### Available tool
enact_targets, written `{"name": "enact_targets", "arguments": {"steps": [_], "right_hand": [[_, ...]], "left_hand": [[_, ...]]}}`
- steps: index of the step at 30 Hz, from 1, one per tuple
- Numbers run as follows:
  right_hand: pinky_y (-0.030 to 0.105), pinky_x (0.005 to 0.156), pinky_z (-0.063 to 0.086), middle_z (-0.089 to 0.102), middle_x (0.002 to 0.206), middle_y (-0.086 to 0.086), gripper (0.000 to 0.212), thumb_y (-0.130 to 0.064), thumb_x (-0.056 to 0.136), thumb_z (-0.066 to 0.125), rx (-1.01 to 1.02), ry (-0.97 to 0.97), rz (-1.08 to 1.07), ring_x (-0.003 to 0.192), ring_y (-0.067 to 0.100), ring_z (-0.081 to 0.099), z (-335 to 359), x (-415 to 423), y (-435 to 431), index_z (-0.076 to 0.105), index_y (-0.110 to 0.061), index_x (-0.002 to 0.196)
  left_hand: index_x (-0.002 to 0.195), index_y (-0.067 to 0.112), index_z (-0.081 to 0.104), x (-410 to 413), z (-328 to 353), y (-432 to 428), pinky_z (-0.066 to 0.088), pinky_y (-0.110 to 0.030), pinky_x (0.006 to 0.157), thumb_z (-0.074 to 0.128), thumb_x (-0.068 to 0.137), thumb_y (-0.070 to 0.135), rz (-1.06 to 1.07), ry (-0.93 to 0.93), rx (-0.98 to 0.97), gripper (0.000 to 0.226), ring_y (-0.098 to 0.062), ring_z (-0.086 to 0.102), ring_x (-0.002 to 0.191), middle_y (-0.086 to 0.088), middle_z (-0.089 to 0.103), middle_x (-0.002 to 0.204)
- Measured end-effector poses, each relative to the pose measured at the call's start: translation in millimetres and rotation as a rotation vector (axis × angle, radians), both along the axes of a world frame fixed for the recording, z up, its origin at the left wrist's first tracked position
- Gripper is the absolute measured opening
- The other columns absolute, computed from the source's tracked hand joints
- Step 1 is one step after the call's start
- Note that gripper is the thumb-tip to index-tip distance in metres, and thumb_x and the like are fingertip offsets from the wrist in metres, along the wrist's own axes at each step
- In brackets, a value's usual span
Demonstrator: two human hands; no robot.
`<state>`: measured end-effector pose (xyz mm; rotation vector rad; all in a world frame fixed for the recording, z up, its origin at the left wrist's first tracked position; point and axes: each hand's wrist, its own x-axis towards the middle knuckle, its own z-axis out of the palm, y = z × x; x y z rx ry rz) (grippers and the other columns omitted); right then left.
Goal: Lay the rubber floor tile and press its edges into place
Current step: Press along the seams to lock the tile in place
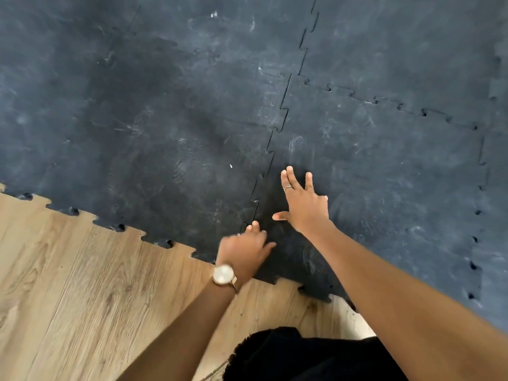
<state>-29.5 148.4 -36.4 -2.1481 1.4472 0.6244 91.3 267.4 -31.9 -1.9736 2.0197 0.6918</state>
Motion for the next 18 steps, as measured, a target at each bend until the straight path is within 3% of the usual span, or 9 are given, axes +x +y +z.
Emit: {"name": "enact_targets", "arguments": {"steps": [2, 3, 5, 6, 8, 13, 16, 18], "right_hand": [[0.060, 0.111, 0.028, -0.018, 0.162, -0.008, 0.121, -0.052, 0.075, 0.074, 0.023, -0.011, 0.058, 0.149, 0.030, -0.010, 1.9, -19.0, 5.6, -0.011, -0.019, 0.153], [0.059, 0.114, 0.021, -0.019, 0.161, -0.005, 0.127, -0.051, 0.070, 0.078, 0.025, -0.005, 0.070, 0.149, 0.029, -0.011, 1.3, -29.4, 15.0, -0.013, -0.018, 0.153], [0.060, 0.115, 0.010, -0.023, 0.160, -0.002, 0.136, -0.052, 0.066, 0.081, 0.016, 0.003, -0.020, 0.148, 0.027, -0.016, -3.4, -48.9, 38.8, -0.018, -0.016, 0.152], [0.061, 0.115, 0.007, -0.024, 0.160, -0.001, 0.137, -0.053, 0.065, 0.081, 0.019, -0.003, -0.096, 0.148, 0.026, -0.017, -5.9, -54.1, 47.3, -0.020, -0.015, 0.151], [0.062, 0.115, 0.005, -0.025, 0.160, -0.001, 0.138, -0.052, 0.066, 0.081, 0.029, -0.003, -0.171, 0.147, 0.027, -0.019, -8.8, -53.8, 52.7, -0.021, -0.015, 0.150], [0.063, 0.114, 0.005, -0.025, 0.159, -0.001, 0.139, -0.049, 0.065, 0.082, 0.022, 0.012, -0.189, 0.147, 0.028, -0.019, -12.2, -47.4, 50.7, -0.023, -0.015, 0.149], [0.062, 0.114, 0.008, -0.024, 0.160, -0.001, 0.139, -0.051, 0.065, 0.081, 0.032, 0.026, -0.180, 0.147, 0.028, -0.018, -7.8, -48.1, 49.9, -0.023, -0.015, 0.149], [0.061, 0.115, 0.012, -0.020, 0.161, 0.000, 0.136, -0.053, 0.066, 0.080, 0.048, 0.038, -0.151, 0.148, 0.029, -0.014, -1.2, -48.1, 47.1, -0.018, -0.015, 0.152]], "left_hand": [[0.127, 0.025, 0.051, 20.0, 9.1, -34.3, 0.051, -0.039, 0.081, 0.051, 0.092, 0.046, -0.091, 0.008, -0.030, 0.041, -0.028, 0.060, 0.111, -0.006, 0.059, 0.130], [0.135, 0.023, 0.044, 26.7, 11.8, -49.8, 0.049, -0.040, 0.091, 0.061, 0.087, 0.040, -0.122, -0.008, -0.040, 0.054, -0.028, 0.053, 0.122, -0.006, 0.051, 0.139], [0.151, 0.011, 0.014, 27.8, 11.5, -73.4, 0.026, -0.038, 0.114, 0.078, 0.072, 0.037, -0.218, -0.078, 0.029, 0.105, -0.029, 0.021, 0.143, -0.012, 0.012, 0.159], [0.150, 0.003, -0.001, 24.6, 9.4, -80.9, 0.014, -0.038, 0.118, 0.084, 0.063, 0.042, -0.269, -0.144, 0.085, 0.128, -0.030, 0.005, 0.146, -0.017, -0.004, 0.159], [0.145, -0.005, -0.016, 17.4, 3.1, -81.6, 0.003, -0.041, 0.117, 0.087, 0.051, 0.049, -0.311, -0.278, 0.165, 0.150, -0.034, -0.008, 0.145, -0.024, -0.018, 0.155], [0.142, -0.012, -0.014, -0.3, -10.0, -77.5, -0.004, -0.048, 0.115, 0.087, 0.060, 0.038, -0.303, -0.469, 0.122, 0.139, -0.041, -0.009, 0.143, -0.030, -0.004, 0.155], [0.144, -0.010, -0.010, 2.6, -2.9, -81.7, -0.001, -0.048, 0.116, 0.089, 0.048, 0.050, -0.339, -0.481, 0.160, 0.150, -0.043, -0.004, 0.144, -0.031, 0.000, 0.154], [0.145, -0.004, 0.001, 5.4, 6.4, -88.8, 0.004, -0.046, 0.117, 0.089, 0.042, 0.055, -0.352, -0.440, 0.179, 0.148, -0.043, 0.007, 0.143, -0.029, 0.014, 0.152]]}}
